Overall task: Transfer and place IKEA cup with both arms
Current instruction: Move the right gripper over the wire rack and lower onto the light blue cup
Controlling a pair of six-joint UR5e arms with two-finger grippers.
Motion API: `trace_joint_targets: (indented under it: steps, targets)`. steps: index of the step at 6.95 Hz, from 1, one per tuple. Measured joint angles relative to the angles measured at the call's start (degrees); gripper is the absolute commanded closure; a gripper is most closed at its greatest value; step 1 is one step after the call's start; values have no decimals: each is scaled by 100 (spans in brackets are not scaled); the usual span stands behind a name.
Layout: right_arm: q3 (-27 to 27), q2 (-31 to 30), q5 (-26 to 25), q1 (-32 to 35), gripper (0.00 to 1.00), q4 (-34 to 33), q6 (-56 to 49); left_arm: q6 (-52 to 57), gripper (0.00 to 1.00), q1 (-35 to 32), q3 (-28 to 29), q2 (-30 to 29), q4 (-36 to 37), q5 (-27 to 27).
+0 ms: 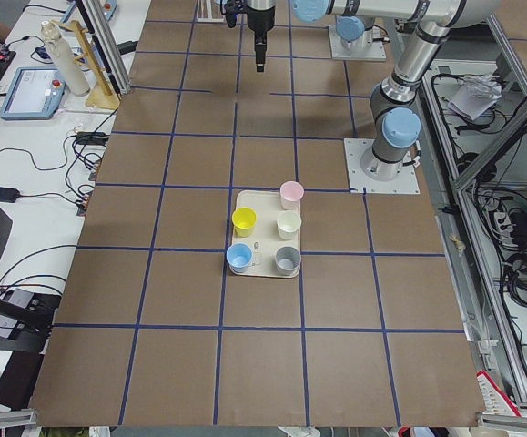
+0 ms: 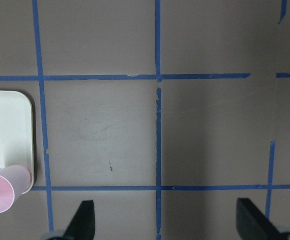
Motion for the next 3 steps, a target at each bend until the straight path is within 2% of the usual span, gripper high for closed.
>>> trace_joint_targets:
  steps: [3]
  targets:
    - [-62, 341, 72, -6, 0, -356, -1, -8, 0, 0, -8, 5, -8, 0]
